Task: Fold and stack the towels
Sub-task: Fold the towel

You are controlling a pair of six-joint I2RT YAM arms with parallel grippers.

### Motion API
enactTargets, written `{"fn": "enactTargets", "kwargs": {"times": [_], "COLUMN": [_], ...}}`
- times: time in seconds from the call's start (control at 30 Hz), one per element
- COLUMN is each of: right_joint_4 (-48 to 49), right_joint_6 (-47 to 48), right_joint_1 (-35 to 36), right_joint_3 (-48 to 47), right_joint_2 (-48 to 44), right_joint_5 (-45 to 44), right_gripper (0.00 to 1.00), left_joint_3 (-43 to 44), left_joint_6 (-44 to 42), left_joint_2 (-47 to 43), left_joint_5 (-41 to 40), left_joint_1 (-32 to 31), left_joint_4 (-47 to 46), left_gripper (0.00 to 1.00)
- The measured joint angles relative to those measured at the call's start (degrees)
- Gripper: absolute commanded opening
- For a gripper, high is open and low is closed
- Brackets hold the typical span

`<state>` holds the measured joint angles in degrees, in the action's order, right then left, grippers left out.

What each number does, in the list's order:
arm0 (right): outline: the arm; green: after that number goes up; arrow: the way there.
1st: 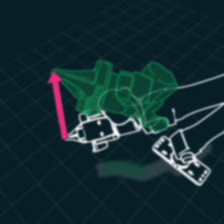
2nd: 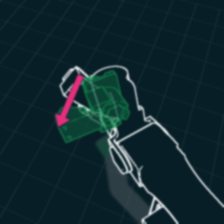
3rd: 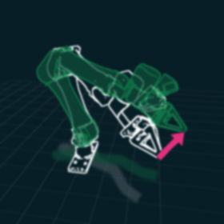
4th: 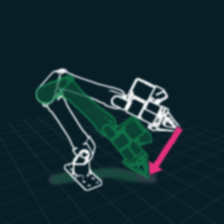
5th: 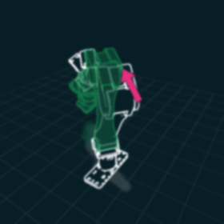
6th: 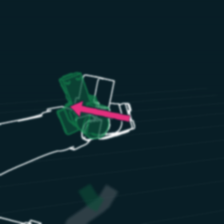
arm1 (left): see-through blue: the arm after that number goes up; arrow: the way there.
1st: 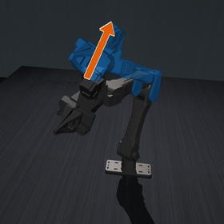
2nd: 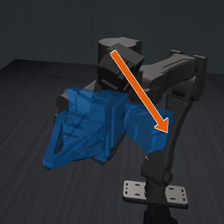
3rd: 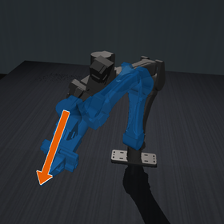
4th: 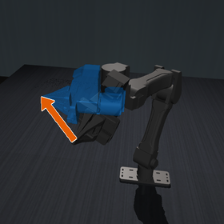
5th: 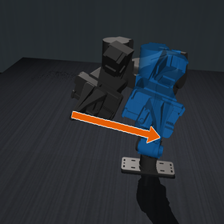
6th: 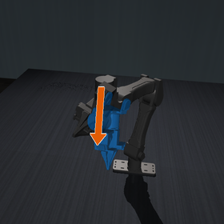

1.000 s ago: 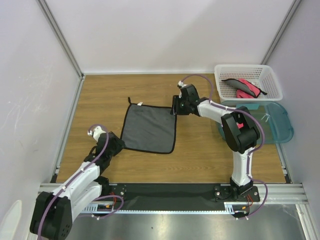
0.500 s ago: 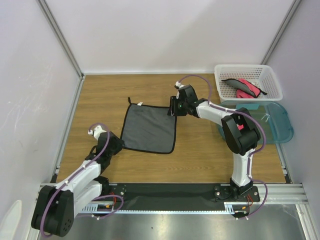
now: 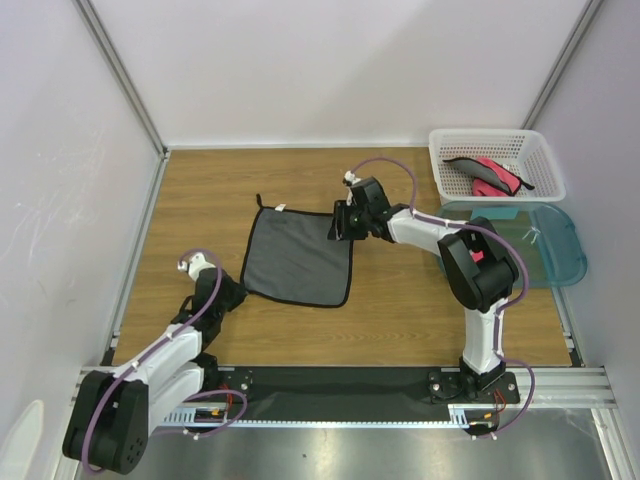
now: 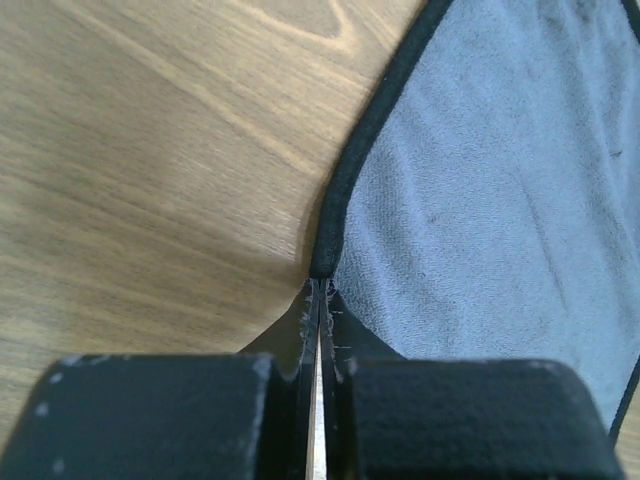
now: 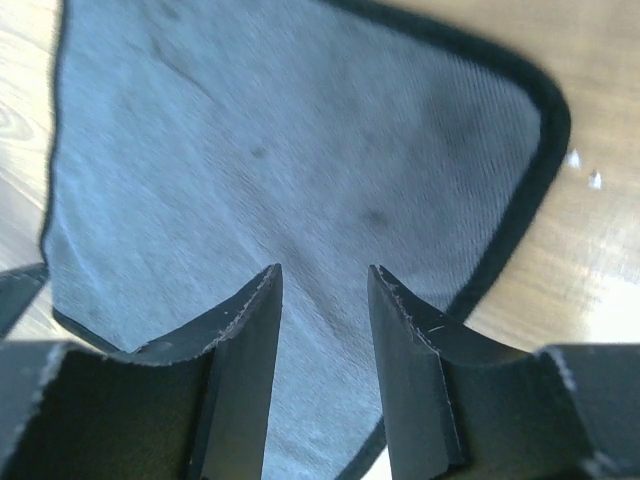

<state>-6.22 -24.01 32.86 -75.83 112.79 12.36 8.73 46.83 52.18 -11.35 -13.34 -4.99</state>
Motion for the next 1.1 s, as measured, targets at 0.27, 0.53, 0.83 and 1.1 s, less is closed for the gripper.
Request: {"fn": "enactTargets", "kwargs": {"times": [0.27,0.53,0.83,1.1], "right_joint_4": [-1.6,-3.1,-2.9,-4.2], "right_joint_6": [-1.5,-2.5,-2.8,-0.9], "right_joint_1": [0.2,1.2,1.2,0.6], "right_joint_3": [5.8,10.7,11.2,10.6], "right_joint_2": [-1.9,-4.9,-5.0,-5.4], "right_joint_5": [0.4,0.1,-1.4,-5.0], "right_gripper": [0.44,0.43,0.41,0.42], "left_joint_3": [-0.2,-0.7,-0.1,-0.7], "left_joint_6": [-0.8,-0.3,0.3,1.9], "left_joint_2": [-5.5,-8.4,-10.2,-11.9], "left_joint_5": [0.0,-2.2,-6.6,-6.4], "left_joint_1": [-0.3,-7.1,-11.3,-12.3], "left_joint_4": [0.4,2.9,8.7,8.5], "left_gripper": [0.00,0.00,0.00,0.00]}}
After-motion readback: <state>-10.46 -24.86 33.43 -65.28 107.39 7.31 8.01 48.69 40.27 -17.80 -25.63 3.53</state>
